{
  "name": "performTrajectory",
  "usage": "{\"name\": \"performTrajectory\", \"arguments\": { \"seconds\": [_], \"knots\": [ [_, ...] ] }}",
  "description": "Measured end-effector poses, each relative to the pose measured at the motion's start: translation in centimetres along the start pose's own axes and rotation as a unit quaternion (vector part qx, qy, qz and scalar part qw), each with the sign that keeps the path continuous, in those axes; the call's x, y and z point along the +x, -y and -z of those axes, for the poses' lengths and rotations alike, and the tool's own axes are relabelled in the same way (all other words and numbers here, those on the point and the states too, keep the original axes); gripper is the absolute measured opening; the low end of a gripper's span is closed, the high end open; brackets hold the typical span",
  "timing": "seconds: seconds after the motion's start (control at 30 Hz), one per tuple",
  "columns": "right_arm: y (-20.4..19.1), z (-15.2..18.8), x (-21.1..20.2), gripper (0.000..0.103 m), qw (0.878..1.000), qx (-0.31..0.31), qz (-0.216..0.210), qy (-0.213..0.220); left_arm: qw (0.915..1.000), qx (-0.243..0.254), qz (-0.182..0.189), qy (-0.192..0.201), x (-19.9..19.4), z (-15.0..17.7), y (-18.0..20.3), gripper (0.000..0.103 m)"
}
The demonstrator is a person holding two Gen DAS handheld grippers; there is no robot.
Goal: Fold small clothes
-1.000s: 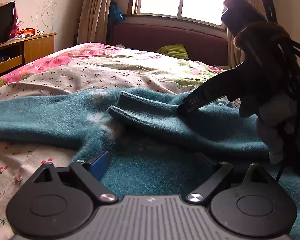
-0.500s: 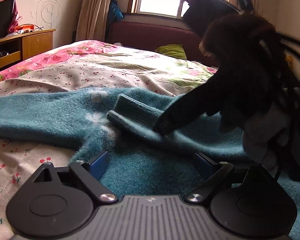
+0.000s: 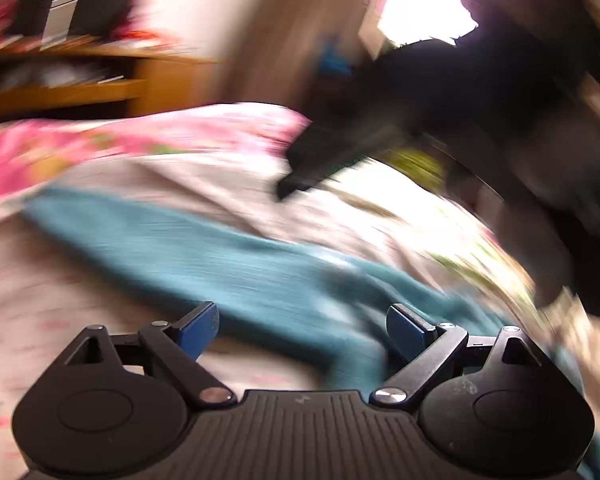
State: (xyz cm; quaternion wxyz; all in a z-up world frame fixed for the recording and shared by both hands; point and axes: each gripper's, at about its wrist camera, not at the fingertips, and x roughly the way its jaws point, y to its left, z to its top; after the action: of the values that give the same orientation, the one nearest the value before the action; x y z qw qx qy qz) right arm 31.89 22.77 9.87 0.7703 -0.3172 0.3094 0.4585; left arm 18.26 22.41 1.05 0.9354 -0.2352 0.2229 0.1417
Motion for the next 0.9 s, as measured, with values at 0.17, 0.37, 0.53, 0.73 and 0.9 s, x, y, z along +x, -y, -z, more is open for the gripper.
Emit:
{"name": "performTrajectory", "arguments": {
  "seconds": [0.17,0.37,0.53,0.73,0.9],
  "knots": [
    [-6.5,-3.9,4.8,0.034,0.997,-0.074,-0.037,-0.009,0.9958,-0.071,-0.056,0.015,0.1,-0.8,-5.2,0.100],
    [-10.9,-7.6,9.7,0.043,0.987,-0.138,-0.069,-0.052,0.9919,-0.117,-0.049,-0.005,1.3,-0.1,-7.0,0.097],
    [-13.3,-8.3,13.4,0.042,0.983,-0.162,-0.046,-0.078,0.9866,-0.147,-0.071,-0.005,1.7,0.0,-8.8,0.097],
    [-14.2,-7.2,15.4,0.016,0.985,-0.147,-0.014,-0.093,0.9888,-0.125,-0.080,-0.008,2.1,0.3,-8.0,0.098],
    [-10.3,-8.1,11.5,0.006,0.997,-0.065,-0.007,-0.051,0.9912,-0.102,-0.085,-0.005,2.8,0.4,-7.2,0.098]
  ]
}}
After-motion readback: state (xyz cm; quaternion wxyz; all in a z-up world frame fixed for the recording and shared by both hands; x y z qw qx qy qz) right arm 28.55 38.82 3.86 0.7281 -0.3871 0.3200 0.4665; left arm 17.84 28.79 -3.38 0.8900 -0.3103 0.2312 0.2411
